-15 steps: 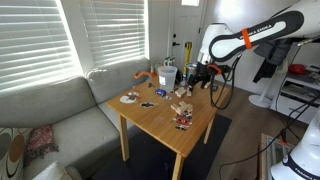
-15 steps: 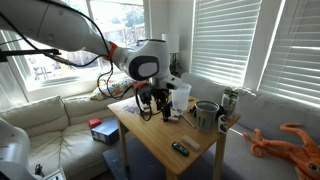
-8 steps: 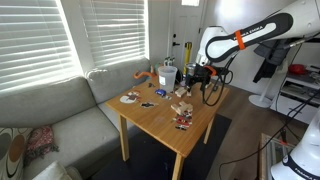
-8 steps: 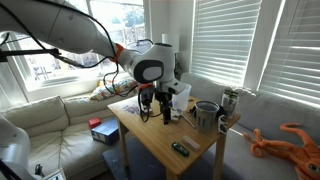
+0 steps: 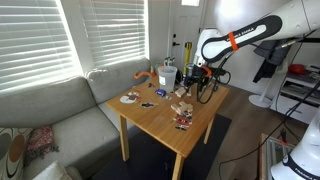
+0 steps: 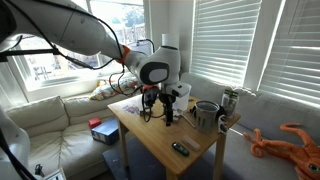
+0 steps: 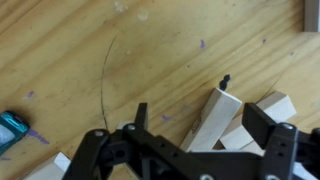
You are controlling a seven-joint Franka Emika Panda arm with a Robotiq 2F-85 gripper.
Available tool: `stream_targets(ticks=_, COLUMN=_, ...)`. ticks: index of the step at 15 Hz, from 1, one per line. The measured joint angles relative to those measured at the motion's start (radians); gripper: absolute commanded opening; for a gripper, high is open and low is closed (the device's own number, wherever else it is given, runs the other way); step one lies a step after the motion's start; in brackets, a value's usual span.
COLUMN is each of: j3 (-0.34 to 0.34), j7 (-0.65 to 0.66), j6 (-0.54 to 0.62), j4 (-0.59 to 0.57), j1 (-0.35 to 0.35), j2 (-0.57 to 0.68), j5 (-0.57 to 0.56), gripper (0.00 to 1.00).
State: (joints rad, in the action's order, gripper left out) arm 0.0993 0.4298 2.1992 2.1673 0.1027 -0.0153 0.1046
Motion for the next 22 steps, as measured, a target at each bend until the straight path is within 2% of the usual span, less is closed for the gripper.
stream_targets(ticks=1, j3=0.000, j7=0.002, j6=-0.002, j4=-0.005, j1=0.000, j2=0.006, j5=0.001, gripper=0.79)
stream_targets(ticks=2, j3=0.000, j7=0.003, j6=-0.003, j4=-0.009, j1=0.000, j2=0.011, j5=0.001, gripper=0.75)
stream_targets(ticks=4, j3=0.000, j7=0.006, j6=-0.005, j4=-0.017, j1=0.000, j2=0.020, j5=0.001, gripper=0.85)
stream_targets(ticks=7, j3=0.001, j7=0.010, j6=-0.005, j4=-0.031, j1=0.000, j2=0.030, j5=0.005, gripper=0.82)
stream_targets(ticks=8, j3=0.001, j7=0.011, j6=-0.005, j4=-0.034, j1=0.000, j2=0.032, j5=0.007, gripper=0.63)
stream_targets(ticks=10, j3=0.001, j7=0.013, j6=-0.005, j4=-0.038, j1=0.000, j2=0.037, j5=0.010, gripper=0.55)
stream_targets(ticks=15, j3=0.001, j7=0.018, j6=-0.015, j4=-0.053, j1=0.000, j2=0.039, j5=0.021, gripper=0.19)
stream_targets(ticks=16, j3=0.001, j7=0.020, j6=-0.017, j4=-0.053, j1=0.000, j2=0.040, j5=0.021, gripper=0.28)
stream_targets(ticks=17, j3=0.002, j7=0.021, j6=-0.021, j4=-0.053, j1=0.000, j2=0.041, j5=0.022, gripper=0.55)
stream_targets(ticks=18, j3=0.003, j7=0.024, j6=-0.024, j4=-0.054, j1=0.000, j2=0.042, j5=0.023, gripper=0.54)
stream_targets(ticks=20, j3=0.005, j7=0.029, j6=-0.031, j4=-0.054, j1=0.000, j2=0.043, j5=0.026, gripper=0.64)
stream_targets(ticks=21, j3=0.006, j7=0.030, j6=-0.035, j4=-0.054, j1=0.000, j2=0.043, j5=0.028, gripper=0.61)
stream_targets(ticks=22, j3=0.007, j7=0.031, j6=-0.038, j4=-0.054, j1=0.000, j2=0.045, j5=0.029, gripper=0.27)
